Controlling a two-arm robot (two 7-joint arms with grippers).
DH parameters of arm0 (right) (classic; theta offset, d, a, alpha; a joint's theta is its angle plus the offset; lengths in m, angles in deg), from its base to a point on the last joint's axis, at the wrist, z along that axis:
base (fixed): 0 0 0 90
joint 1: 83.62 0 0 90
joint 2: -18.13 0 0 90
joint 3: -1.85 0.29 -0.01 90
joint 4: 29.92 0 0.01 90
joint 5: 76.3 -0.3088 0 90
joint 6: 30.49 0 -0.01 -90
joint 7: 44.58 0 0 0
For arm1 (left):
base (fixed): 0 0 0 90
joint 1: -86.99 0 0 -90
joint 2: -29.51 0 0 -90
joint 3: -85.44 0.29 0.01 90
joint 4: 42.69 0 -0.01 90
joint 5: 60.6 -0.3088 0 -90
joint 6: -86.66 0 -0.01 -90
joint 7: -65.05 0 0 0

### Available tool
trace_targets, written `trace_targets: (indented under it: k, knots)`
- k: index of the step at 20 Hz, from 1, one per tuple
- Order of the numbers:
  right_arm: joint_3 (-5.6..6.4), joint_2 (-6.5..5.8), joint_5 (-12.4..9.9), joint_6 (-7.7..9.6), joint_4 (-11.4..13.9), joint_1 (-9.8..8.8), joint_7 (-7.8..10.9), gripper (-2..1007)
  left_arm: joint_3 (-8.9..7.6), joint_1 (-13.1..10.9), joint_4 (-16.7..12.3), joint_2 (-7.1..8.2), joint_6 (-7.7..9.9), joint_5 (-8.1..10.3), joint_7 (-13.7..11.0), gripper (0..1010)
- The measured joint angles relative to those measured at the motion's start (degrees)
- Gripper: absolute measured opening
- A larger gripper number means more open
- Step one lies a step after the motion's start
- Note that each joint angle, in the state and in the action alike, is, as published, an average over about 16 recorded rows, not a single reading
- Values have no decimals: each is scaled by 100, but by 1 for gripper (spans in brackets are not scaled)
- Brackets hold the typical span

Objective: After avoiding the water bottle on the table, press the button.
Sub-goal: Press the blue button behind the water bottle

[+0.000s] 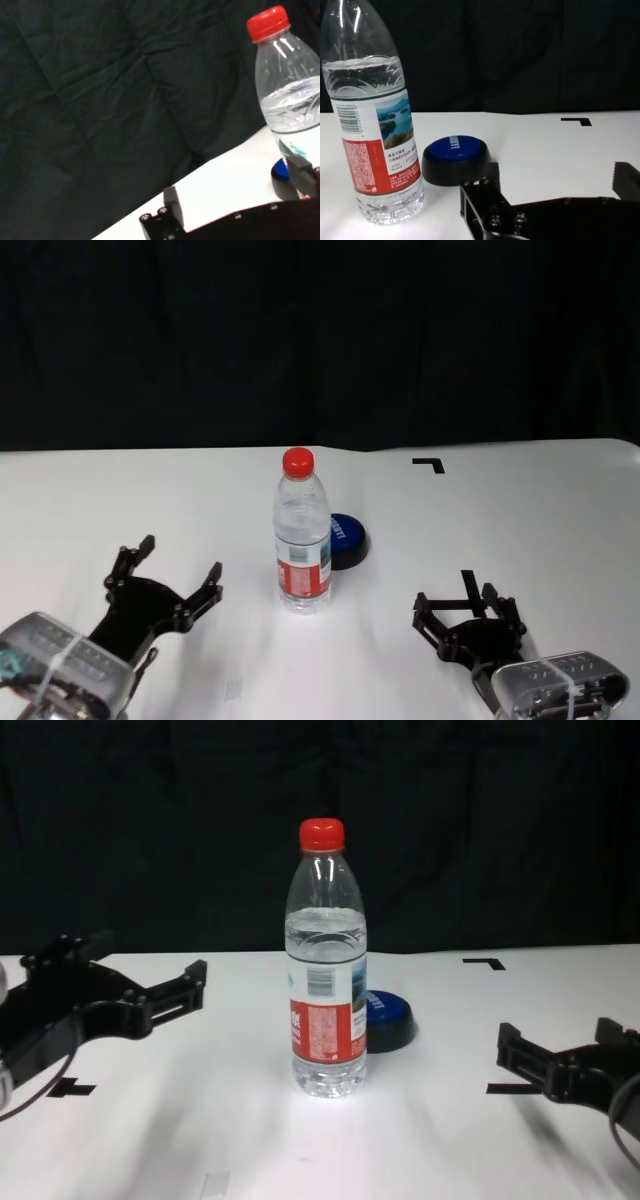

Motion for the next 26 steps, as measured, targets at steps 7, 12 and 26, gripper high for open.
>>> trace_targets:
  k: [7, 12, 26]
  knots:
    - [0, 0, 0, 0, 0, 0, 0, 1003, 76, 180, 191, -38, -44, 113, -139, 1010]
    - [0, 0, 0, 0, 0, 0, 0, 1003, 161, 354, 372, -37, -100, 176, -230, 1009]
    - [0, 0, 0, 0, 0, 0, 0, 1003, 399, 731, 758, -52, -240, 368, -403, 1009]
